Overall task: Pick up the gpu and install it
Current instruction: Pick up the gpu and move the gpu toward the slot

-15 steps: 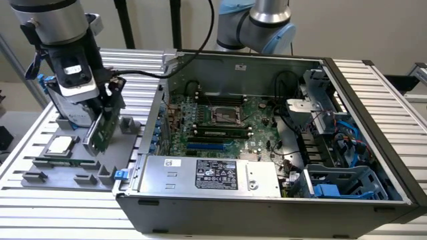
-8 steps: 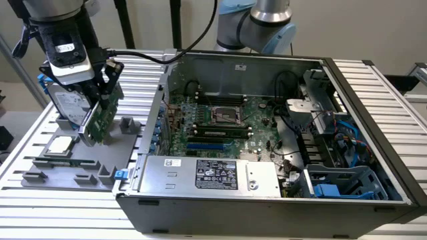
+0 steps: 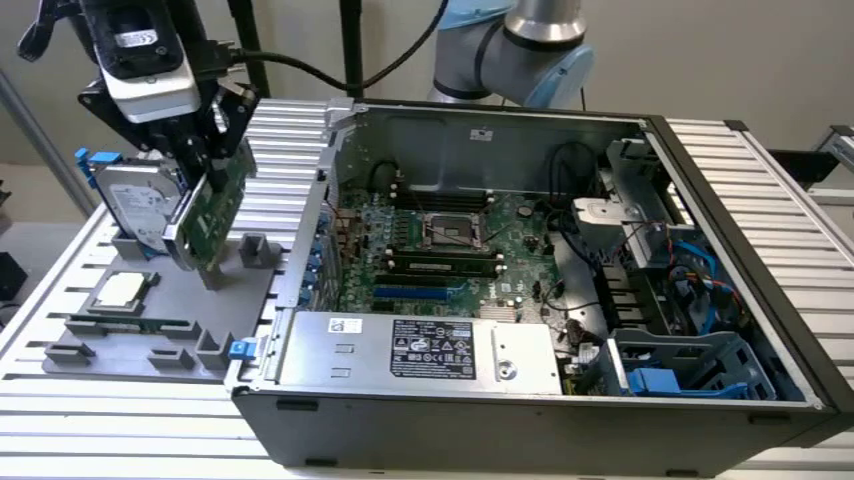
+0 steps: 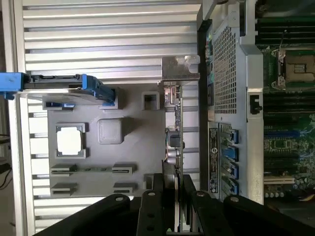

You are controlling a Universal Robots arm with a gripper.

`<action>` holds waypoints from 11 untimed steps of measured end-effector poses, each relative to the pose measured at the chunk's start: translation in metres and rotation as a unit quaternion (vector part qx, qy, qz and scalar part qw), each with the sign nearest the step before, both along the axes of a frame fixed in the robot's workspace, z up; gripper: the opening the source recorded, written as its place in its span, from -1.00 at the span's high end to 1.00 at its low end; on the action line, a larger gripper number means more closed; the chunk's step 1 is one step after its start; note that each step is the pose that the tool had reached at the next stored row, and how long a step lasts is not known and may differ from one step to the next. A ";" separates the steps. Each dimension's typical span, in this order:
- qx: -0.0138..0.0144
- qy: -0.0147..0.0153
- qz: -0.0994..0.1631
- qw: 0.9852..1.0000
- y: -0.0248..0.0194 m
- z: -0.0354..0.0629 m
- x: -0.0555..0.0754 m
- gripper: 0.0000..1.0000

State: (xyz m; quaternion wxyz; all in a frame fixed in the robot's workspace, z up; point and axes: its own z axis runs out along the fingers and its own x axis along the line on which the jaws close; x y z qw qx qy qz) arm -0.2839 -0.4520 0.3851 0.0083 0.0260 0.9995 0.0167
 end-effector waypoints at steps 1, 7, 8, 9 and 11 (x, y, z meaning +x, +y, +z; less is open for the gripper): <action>0.001 0.000 0.000 1.000 -0.0006 0.0045 0.004 1.00; 0.005 0.000 0.001 1.000 -0.0039 0.0320 0.029 1.00; 0.005 0.000 0.001 1.000 -0.0042 0.0364 0.033 1.00; 0.006 0.000 0.001 1.000 -0.0045 0.0407 0.037 1.00; 0.008 0.000 0.001 1.000 -0.0048 0.0489 0.047 1.00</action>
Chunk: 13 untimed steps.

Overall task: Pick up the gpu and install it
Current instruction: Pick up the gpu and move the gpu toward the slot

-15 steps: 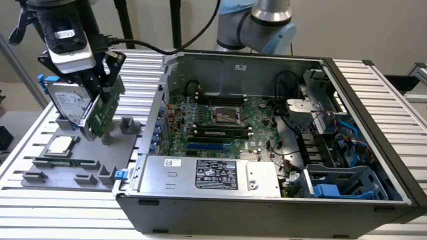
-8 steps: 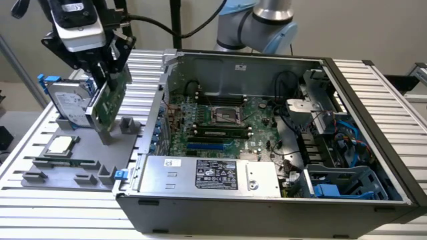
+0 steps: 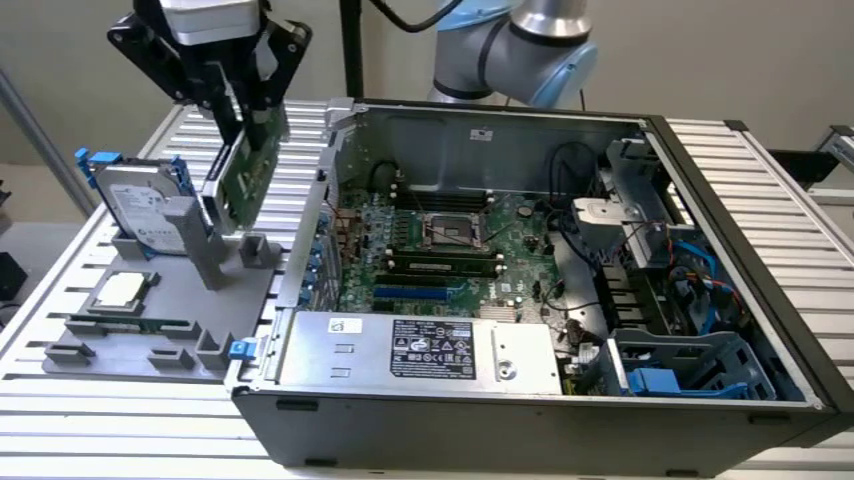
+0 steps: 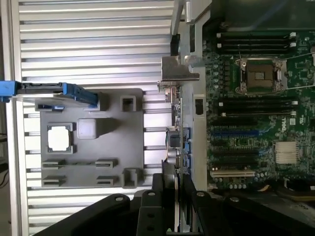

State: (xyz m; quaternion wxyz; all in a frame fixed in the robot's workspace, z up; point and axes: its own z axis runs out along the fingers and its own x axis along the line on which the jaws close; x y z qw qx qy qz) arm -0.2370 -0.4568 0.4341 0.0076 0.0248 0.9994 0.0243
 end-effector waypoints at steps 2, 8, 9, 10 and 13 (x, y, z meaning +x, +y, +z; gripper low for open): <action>0.001 0.000 0.000 1.000 0.0000 0.0037 0.009 1.00; 0.002 0.000 0.000 1.000 -0.0001 0.0052 0.036 1.00; 0.002 0.000 0.000 1.000 0.0000 0.0052 0.041 1.00; 0.002 0.000 0.000 1.000 0.0000 0.0052 0.045 1.00; 0.002 0.000 0.000 1.000 0.0000 0.0051 0.059 1.00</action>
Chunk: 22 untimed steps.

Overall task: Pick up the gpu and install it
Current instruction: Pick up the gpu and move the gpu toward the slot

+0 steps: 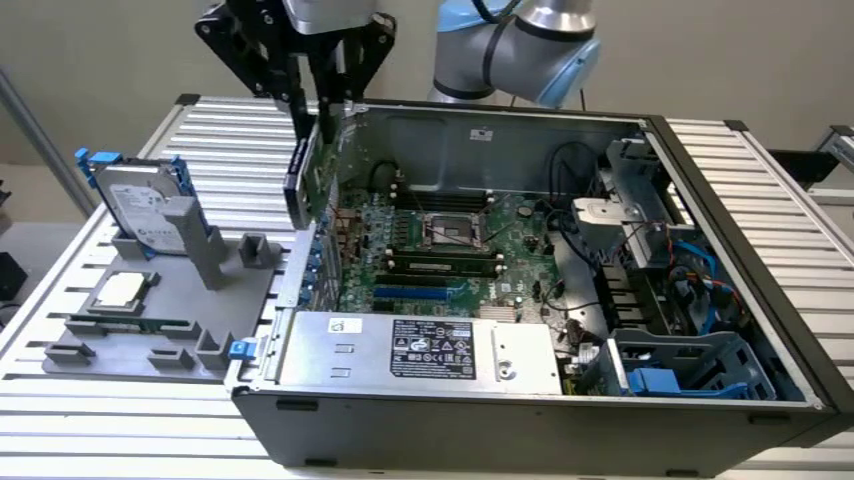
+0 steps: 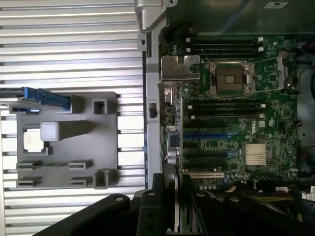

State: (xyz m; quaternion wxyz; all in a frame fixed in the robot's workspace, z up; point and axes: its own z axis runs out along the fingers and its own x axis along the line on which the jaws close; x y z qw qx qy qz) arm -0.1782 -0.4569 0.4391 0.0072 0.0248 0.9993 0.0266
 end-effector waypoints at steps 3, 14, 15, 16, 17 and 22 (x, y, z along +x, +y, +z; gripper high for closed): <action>0.000 0.000 0.000 1.000 0.0000 -0.0026 0.014 1.00; -0.004 0.000 0.000 1.000 0.0051 -0.0216 0.064 1.00; -0.004 0.000 0.000 1.000 0.0062 -0.0235 0.069 1.00; -0.004 0.000 0.000 1.000 0.0072 -0.0253 0.073 1.00; -0.005 0.000 0.000 1.000 0.0083 -0.0271 0.078 1.00; -0.006 0.000 0.000 1.000 0.0132 -0.0362 0.100 1.00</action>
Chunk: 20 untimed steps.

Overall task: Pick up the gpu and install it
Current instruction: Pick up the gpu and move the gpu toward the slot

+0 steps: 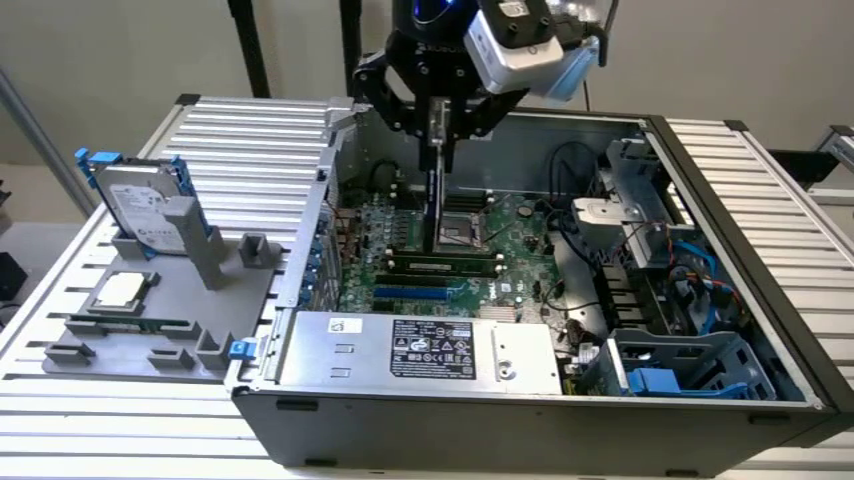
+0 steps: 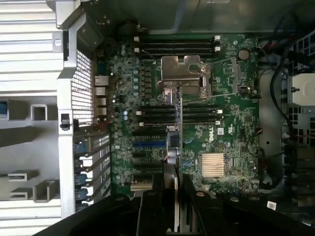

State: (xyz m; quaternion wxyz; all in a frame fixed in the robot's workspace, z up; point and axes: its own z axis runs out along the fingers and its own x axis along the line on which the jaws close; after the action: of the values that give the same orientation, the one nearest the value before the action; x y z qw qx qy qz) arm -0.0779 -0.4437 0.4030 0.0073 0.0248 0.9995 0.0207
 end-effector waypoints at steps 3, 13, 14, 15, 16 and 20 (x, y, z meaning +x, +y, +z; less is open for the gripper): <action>-0.001 0.000 0.000 1.000 0.0024 -0.0055 0.014 1.00; -0.001 0.000 0.009 1.000 0.0074 -0.0225 0.033 1.00; -0.001 0.001 0.009 1.000 0.0074 -0.0225 0.033 1.00; -0.001 0.001 0.009 1.000 0.0074 -0.0225 0.033 1.00; -0.001 0.001 0.009 1.000 0.0074 -0.0225 0.033 1.00; -0.001 0.001 0.009 1.000 0.0074 -0.0225 0.033 1.00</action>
State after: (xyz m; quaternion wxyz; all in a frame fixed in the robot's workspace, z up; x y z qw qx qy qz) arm -0.0448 -0.4363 0.3805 0.0064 0.0159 0.9997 0.0194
